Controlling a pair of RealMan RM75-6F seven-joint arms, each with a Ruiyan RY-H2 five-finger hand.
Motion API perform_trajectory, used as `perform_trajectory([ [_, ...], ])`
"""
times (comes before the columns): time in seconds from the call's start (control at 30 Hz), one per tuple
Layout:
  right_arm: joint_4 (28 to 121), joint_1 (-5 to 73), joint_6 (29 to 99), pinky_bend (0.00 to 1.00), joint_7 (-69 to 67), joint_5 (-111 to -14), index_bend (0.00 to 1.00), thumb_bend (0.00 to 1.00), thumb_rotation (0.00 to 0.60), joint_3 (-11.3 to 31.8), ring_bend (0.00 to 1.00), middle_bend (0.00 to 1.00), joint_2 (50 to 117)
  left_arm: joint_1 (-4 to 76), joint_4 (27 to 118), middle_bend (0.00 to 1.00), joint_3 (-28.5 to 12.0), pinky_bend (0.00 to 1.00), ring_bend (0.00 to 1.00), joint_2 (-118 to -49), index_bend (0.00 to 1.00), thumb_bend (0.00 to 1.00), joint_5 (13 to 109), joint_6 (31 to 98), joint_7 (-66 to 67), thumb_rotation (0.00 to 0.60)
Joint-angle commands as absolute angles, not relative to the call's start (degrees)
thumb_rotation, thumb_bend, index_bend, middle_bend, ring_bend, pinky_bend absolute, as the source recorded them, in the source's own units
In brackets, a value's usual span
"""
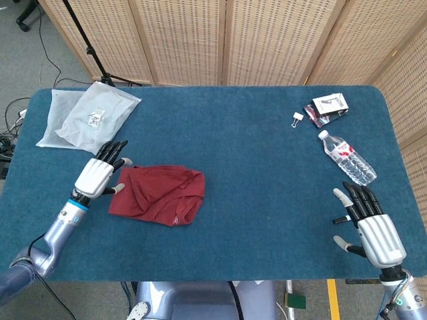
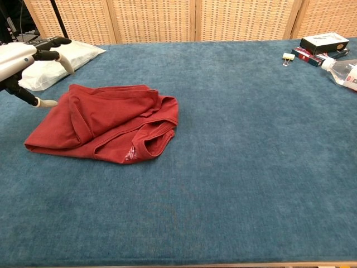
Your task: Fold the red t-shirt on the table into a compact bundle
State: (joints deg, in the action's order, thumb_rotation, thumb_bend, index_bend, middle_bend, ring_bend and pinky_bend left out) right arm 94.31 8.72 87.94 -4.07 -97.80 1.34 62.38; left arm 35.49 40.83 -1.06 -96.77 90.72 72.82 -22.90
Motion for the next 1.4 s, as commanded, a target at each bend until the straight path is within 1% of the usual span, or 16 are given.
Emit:
perform_trajectory([
  [0.03,94.30,8.72,87.98,0.00,-4.12,-97.80,0.00,0.00,0.600,1.35,0.00,0.00,62.37,35.67,40.37,0.00,-0.80,0.00,0.00,-97.42,0.40,0.23,91.11,72.82,-22.89,0.600],
  [0.3,94.27,8.70,88.08,0.00,-4.39,-97.75,0.00,0.00,0.600,1.38,0.00,0.00,62.28,35.78,38.63,0.00,-0.51,0.00,0.00,-98.96,0.49,0.29,91.36,72.42,-22.58,0.600],
  [0.53,94.30,8.68,88.17,0.00,-4.38,-97.74,0.00,0.00,0.600,1.42,0.00,0.00,62.25,36.24,37.26,0.00,-1.03,0.00,0.00,-100.29,0.51,0.31,91.24,72.68,-21.71,0.600],
  [1.0,94.32,8.61,88.39,0.00,-4.61,-97.81,0.00,0.00,0.600,1.43,0.00,0.00,62.14,37.34,34.73,0.00,-1.43,0.00,0.00,-102.91,0.51,0.33,90.93,71.69,-20.01,0.600],
  [1.07,94.35,8.57,88.51,0.00,-4.68,-97.89,0.00,0.00,0.600,1.41,0.00,0.00,62.09,37.44,34.61,0.00,-1.49,0.00,0.00,-103.12,0.52,0.35,90.87,71.63,-19.85,0.600],
  [1.27,94.35,8.52,88.70,0.00,-4.93,-97.94,0.00,0.00,0.600,1.44,0.00,0.00,62.01,37.49,34.51,0.00,-1.29,0.00,0.00,-103.41,0.60,0.45,91.00,71.70,-19.77,0.600],
  [1.4,94.35,8.51,88.72,0.00,-5.00,-98.02,0.00,0.00,0.600,1.40,0.00,0.00,61.99,37.47,34.46,0.00,-1.17,0.00,0.00,-103.52,0.63,0.48,91.11,71.91,-19.86,0.600],
])
